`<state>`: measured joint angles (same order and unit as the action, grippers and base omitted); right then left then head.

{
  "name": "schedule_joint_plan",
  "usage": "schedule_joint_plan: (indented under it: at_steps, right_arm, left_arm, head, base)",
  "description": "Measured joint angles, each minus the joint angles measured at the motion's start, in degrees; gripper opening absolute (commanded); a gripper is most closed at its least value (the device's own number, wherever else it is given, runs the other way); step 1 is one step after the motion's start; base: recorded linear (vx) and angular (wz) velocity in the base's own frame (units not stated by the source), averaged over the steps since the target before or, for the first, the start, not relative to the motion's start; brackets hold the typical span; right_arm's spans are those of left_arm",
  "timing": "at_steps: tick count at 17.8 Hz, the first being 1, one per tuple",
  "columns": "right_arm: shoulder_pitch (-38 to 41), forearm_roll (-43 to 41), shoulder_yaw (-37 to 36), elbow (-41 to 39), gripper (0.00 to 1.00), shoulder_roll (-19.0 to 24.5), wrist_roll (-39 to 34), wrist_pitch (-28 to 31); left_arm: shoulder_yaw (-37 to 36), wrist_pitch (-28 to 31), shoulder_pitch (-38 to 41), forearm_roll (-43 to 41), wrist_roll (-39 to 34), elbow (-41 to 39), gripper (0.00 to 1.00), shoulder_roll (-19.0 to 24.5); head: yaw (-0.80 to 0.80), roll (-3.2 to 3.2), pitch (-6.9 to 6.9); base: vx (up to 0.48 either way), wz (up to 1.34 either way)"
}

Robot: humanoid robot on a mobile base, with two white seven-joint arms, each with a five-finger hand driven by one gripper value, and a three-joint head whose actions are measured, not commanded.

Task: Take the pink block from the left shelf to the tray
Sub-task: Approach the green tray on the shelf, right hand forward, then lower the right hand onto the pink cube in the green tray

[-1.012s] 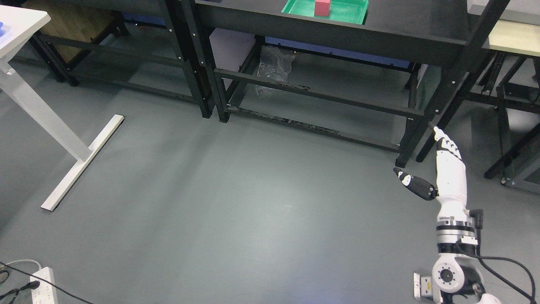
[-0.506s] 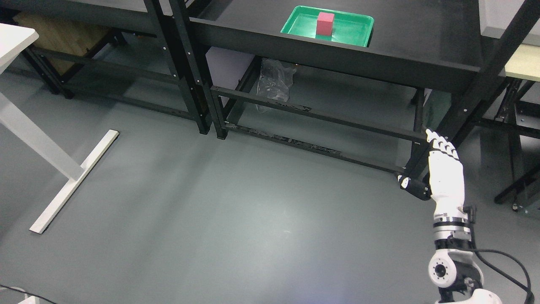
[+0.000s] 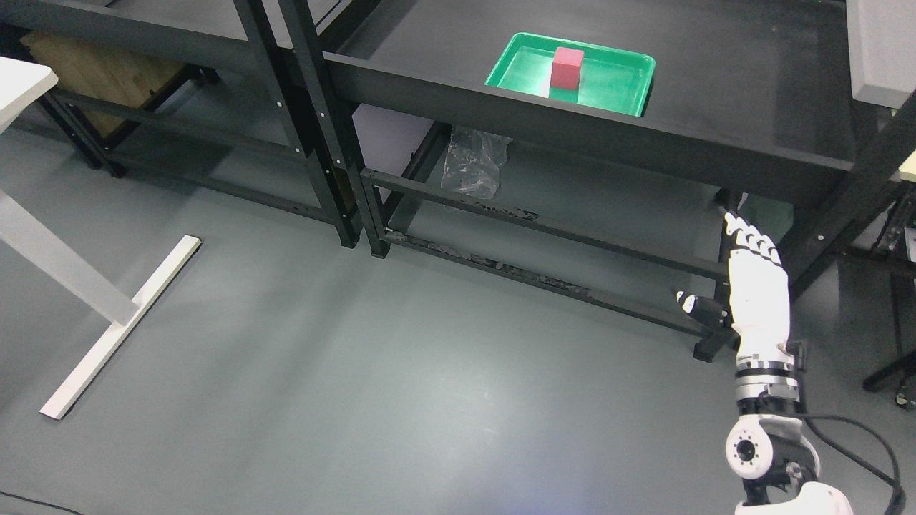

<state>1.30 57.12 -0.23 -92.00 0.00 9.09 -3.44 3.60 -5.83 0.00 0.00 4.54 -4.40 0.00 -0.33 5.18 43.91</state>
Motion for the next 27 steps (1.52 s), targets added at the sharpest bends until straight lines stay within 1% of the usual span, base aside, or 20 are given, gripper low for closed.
schedule_joint_plan:
  at_steps: [15, 27]
  right_arm:
    - [-1.2, -1.5, 0.2, 0.0, 1.0, 0.0, 0.2, 0.0]
    - [-0.8, -2.6, 0.2, 0.2, 0.99, 0.0, -7.5, 0.0]
  left_arm:
    - [0.0, 0.0, 0.0, 0.0, 0.0, 0.0, 1.0, 0.0]
    - [0.0, 0.0, 0.0, 0.0, 0.0, 0.0, 1.0, 0.0]
  head:
    - [0.0, 0.0, 0.0]
    - [0.0, 0.0, 0.0]
  base:
    - [0.266, 0.12]
    - [0.272, 0.08]
